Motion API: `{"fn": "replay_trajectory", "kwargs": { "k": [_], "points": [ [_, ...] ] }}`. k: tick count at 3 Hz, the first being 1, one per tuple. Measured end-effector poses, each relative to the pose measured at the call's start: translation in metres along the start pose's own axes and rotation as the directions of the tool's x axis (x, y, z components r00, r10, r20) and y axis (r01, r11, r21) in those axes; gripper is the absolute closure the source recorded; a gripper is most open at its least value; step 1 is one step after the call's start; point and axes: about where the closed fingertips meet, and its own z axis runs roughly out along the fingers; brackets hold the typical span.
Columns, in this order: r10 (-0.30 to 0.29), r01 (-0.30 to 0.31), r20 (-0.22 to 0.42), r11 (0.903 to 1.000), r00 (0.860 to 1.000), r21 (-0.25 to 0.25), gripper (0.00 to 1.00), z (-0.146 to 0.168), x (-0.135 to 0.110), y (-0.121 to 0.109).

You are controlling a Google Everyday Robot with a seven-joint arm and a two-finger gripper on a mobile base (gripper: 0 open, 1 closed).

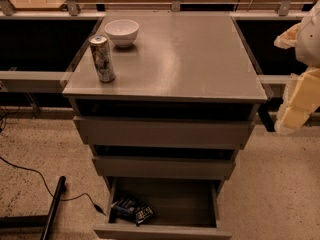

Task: Pick blue chip bag from bottom drawer and place on counter

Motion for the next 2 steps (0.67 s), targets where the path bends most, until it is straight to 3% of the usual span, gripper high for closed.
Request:
{"fn": "replay_trajectory", "kwargs": {
  "k": [1, 2],
  "points": [
    [0.0, 0.0, 0.0, 1.0, 1.0, 0.0, 0.0, 0.0, 0.0, 0.0],
    [-0.012, 0.013, 0.004, 0.9972, 1.0, -0.074, 0.0, 0.032, -0.004, 0.003]
  ]
}}
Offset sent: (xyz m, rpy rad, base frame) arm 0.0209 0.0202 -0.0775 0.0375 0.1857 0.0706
